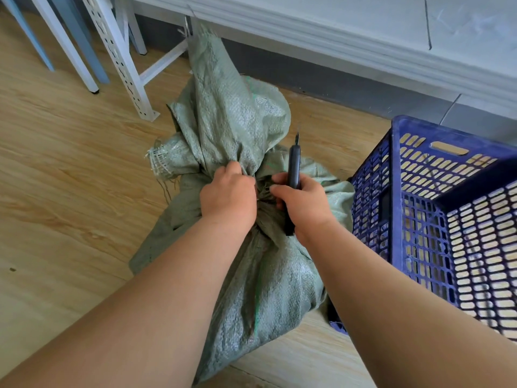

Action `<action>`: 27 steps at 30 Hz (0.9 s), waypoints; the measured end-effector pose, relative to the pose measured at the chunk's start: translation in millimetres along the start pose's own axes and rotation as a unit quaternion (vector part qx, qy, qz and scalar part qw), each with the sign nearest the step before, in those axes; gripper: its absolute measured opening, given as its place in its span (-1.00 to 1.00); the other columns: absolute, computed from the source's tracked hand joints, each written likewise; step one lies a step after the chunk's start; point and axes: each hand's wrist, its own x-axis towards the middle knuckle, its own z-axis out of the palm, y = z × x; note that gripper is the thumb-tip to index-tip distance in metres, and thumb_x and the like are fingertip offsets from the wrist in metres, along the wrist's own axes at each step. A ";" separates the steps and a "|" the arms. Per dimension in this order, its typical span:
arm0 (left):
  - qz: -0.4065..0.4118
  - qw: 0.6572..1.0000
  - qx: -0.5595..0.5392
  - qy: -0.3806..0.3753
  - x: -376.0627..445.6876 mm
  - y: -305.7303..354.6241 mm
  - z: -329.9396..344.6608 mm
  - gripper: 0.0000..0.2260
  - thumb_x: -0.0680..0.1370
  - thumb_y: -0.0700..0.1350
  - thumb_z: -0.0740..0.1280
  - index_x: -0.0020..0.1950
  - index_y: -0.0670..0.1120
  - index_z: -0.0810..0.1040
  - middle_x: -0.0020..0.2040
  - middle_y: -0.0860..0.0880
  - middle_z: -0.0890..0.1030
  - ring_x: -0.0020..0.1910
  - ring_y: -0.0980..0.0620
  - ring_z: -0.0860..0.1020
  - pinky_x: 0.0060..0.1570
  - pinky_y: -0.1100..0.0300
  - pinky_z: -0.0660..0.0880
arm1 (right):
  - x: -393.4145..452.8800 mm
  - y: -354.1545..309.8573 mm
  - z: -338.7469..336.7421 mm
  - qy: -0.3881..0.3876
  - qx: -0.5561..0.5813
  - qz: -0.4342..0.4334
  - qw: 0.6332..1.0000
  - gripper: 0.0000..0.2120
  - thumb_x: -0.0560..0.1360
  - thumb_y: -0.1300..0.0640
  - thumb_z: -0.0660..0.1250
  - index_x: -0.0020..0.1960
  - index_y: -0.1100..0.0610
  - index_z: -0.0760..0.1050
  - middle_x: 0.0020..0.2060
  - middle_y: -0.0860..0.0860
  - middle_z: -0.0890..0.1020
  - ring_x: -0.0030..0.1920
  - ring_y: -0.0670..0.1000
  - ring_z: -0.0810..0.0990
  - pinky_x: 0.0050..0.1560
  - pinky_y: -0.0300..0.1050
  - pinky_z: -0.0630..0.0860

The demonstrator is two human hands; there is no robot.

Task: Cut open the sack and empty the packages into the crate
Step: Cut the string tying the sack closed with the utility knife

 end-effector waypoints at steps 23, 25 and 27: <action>0.106 0.947 -0.227 0.199 8.0 -0.4 -7.2 -0.98 0.46 -0.14 0.40 -0.14 -0.07 0.59 0.07 0.01 0.44 -0.23 0.03 0.54 -0.28 0.23 0.40 | 14.7 -32.7 -8.8 -0.073 -0.161 -0.079 0.981 -0.73 0.46 0.25 0.31 -0.07 -0.13 0.60 -0.37 -0.11 0.54 -0.41 -0.13 0.44 -0.33 -0.26 0.41; 0.107 0.952 -0.214 0.193 8.8 -1.3 -5.2 -0.98 0.47 -0.12 0.39 -0.13 -0.05 0.59 0.08 0.02 0.44 -0.26 0.08 0.49 -0.31 0.25 0.36 | 14.7 -26.9 -8.5 -0.074 -0.136 -0.081 0.985 -0.73 0.44 0.27 0.33 -0.08 -0.10 0.61 -0.38 -0.12 0.55 -0.43 -0.15 0.44 -0.36 -0.29 0.40; 0.096 0.956 -0.205 0.188 9.4 -2.9 -2.7 -0.96 0.49 -0.10 0.37 -0.11 -0.05 0.59 0.09 0.03 0.42 -0.26 0.13 0.42 -0.31 0.24 0.34 | 14.2 -18.8 -4.7 -0.053 -0.103 -0.100 0.988 -0.72 0.41 0.32 0.34 -0.05 -0.03 0.62 -0.34 -0.11 0.57 -0.38 -0.13 0.47 -0.32 -0.28 0.41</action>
